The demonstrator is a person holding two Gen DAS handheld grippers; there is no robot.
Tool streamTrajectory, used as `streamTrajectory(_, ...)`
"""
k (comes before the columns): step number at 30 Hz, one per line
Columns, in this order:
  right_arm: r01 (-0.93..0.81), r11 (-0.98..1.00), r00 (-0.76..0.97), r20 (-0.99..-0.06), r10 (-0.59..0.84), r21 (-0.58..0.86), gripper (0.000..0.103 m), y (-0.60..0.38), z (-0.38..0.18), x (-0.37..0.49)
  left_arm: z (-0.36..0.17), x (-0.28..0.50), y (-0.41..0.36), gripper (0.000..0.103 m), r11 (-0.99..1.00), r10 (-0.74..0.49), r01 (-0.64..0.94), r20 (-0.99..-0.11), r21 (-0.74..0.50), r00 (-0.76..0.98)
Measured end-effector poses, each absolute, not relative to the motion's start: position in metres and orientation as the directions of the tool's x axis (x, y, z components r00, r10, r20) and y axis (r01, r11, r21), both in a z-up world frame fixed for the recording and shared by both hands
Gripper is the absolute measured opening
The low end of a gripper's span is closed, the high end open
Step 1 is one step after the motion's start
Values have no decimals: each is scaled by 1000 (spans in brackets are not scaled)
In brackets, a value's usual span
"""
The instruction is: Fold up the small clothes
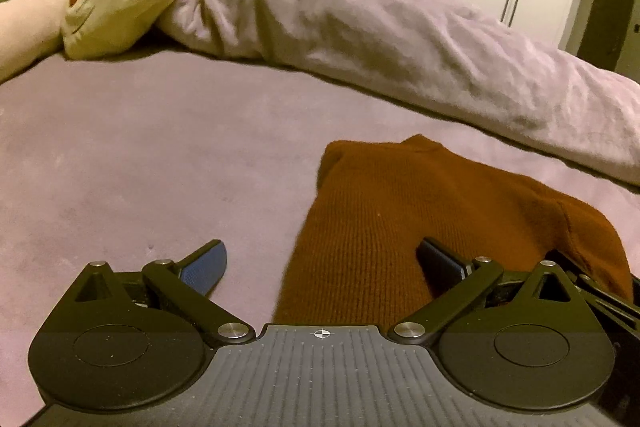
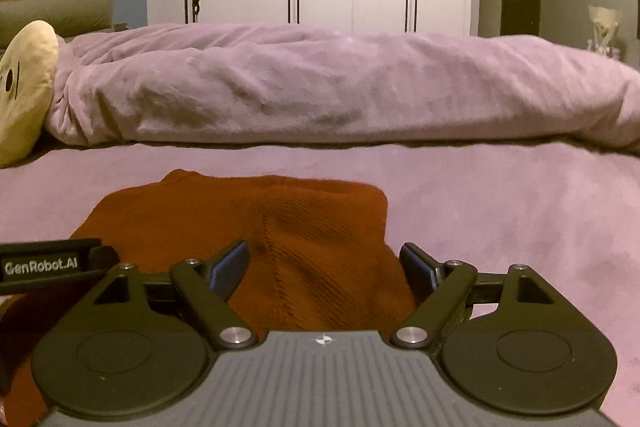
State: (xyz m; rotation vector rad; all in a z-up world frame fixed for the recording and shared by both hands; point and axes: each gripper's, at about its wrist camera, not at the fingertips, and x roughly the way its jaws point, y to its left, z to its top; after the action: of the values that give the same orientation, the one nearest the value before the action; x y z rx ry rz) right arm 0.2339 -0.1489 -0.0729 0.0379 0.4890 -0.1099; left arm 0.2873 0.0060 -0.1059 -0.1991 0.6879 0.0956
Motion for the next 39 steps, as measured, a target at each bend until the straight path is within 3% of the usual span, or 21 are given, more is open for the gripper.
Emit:
streamTrajectory(8,119,993,887,-450,-104,5,83,-148,-77,234,-100,292,4,103,982,25,-142,-656,-126,755)
streamTrajectory(13,123,991,862,-488,-135,-56,99,-140,-53,222,-70,272,17,103,983,-21,-115,-705,-144,709)
streamTrajectory(17,98,990,860,-493,-135,-100,99,-143,-36,176,-52,227,26,103,990,-22,-86,-725,-112,689)
streamTrajectory(20,82,995,823,-559,-100,-58,99,-151,-29,134,-44,187,33,103,990,-12,-95,-738,-102,674)
streamTrajectory(24,89,993,680,-723,-120,-81,99,-151,-27,97,-42,148,29,103,994,81,-110,-790,17,608)
streamTrajectory(27,96,995,549,-833,-66,-15,99,-151,-29,82,-46,130,26,103,997,66,-69,-831,33,553)
streamTrajectory(30,83,995,533,-846,10,64,99,-146,-21,68,-45,119,28,103,998,42,-56,-864,15,502)
streamTrajectory(36,70,997,458,-886,-71,-44,99,-129,-8,72,-25,115,33,103,999,42,-34,-874,30,484)
streamTrajectory(39,79,996,497,-868,-9,35,99,-130,5,70,-12,112,36,103,999,-1,-28,-866,-17,500)
